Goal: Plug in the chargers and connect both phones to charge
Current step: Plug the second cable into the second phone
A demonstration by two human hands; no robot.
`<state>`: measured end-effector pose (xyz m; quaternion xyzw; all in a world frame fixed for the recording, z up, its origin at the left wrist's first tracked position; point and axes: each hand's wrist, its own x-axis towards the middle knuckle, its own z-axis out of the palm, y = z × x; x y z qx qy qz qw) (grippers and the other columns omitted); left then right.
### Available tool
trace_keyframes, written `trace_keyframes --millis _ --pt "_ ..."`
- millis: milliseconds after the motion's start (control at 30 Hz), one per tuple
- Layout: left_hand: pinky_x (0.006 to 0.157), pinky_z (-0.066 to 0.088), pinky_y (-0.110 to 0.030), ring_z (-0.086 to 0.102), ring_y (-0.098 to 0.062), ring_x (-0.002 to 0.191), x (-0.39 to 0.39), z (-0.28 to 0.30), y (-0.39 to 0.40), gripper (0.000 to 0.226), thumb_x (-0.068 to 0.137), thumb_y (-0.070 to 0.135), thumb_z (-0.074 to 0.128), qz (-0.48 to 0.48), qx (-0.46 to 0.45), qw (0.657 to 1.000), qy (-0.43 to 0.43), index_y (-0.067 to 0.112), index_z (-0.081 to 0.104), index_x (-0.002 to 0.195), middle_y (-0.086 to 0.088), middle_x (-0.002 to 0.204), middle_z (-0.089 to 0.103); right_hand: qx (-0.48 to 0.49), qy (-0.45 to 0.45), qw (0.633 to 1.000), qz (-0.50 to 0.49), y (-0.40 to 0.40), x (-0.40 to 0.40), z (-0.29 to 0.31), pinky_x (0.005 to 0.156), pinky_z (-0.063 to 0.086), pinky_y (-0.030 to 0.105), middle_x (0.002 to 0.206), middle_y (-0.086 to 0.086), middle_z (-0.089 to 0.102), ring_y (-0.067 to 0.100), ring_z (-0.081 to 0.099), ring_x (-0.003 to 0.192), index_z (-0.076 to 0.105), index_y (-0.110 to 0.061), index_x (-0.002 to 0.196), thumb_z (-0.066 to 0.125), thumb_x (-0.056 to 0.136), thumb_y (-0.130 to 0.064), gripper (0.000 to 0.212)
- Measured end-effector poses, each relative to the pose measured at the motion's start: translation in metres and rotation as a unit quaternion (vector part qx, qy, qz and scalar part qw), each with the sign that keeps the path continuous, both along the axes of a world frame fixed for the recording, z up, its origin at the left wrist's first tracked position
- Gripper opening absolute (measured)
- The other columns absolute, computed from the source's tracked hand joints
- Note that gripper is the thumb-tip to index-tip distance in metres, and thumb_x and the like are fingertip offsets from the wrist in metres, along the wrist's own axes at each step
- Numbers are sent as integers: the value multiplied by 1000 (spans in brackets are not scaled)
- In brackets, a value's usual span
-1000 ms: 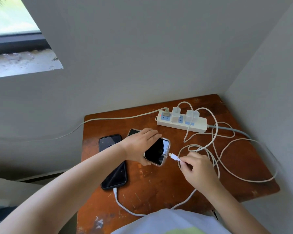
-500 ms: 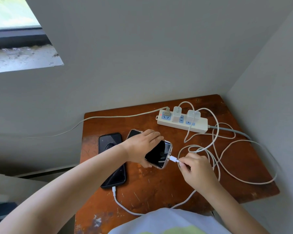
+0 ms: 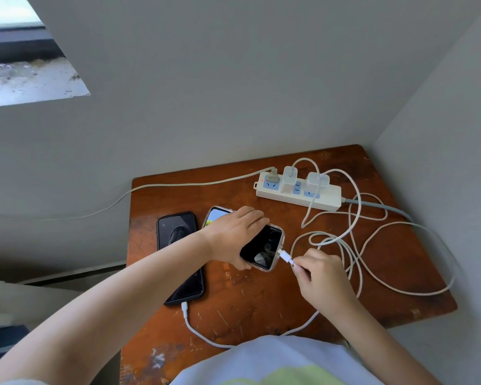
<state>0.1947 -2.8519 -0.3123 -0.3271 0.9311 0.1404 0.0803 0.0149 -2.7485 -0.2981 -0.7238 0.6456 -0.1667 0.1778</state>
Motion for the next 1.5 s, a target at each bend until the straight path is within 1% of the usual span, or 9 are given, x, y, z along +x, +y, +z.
trace_keyframes --millis 200,433,633,700,833,1033,1233,1367,1500 --pt "107 20 -30 22 -25 130 1 0 0 92 67 44 69 -7 1 1000 14 8 22 138 -13 143 32 -8 14 1000 9 -5 -7 -2 62 34 35 58 14 66 29 62 49 72 0 71 74 63 13 15" --pt "107 19 -31 22 -26 130 2 0 2 91 68 45 69 -14 -9 1000 9 8 23 138 -13 143 32 15 40 998 39 -10 -11 0 77 25 32 82 13 70 28 61 73 72 -5 88 63 82 -4 11" --pt "107 21 -30 23 -25 130 0 0 4 90 69 46 68 -19 -11 1000 3 9 23 138 -12 143 32 -78 86 993 -7 -5 -5 1 60 43 40 54 7 69 24 62 47 74 -7 66 87 53 -2 19" --pt "107 21 -31 23 -26 130 -1 0 5 90 69 46 67 -19 -15 1000 1 9 22 138 -12 144 32 -123 102 987 -15 -3 -4 -1 65 44 39 52 5 67 22 62 46 73 -8 63 88 49 -3 21" --pt "107 22 -32 24 -26 129 -2 -1 5 90 69 46 68 -21 -22 1000 -4 8 23 138 -12 143 33 -173 124 977 -15 1 -3 -4 70 27 32 50 5 66 21 63 47 72 -8 60 87 51 -4 18" --pt "106 25 -34 25 -26 128 -4 -4 6 88 68 43 69 -13 -8 1000 5 10 25 137 -12 142 34 -182 145 972 -15 5 1 -10 69 26 31 47 4 63 20 60 46 70 -9 56 86 52 -5 17" --pt "106 23 -31 24 -25 129 -2 -4 7 91 66 44 70 -11 -2 1000 19 9 25 137 -12 141 34 -157 82 984 -30 4 -7 -20 69 25 31 51 6 67 21 63 48 72 -8 61 88 50 -2 20" --pt "106 23 -31 24 -25 129 0 -2 7 91 67 45 69 -19 -1 1000 14 9 25 137 -12 142 34 -174 69 982 -30 3 -7 -20 72 27 31 53 6 68 22 64 51 72 -9 61 80 60 -9 8" --pt "106 22 -30 25 -25 129 0 -1 6 90 67 46 69 -18 -4 1000 14 9 25 137 -12 142 34 -170 84 981 -36 2 -4 -16 71 27 32 52 6 68 23 64 51 72 -9 60 86 53 -3 17"
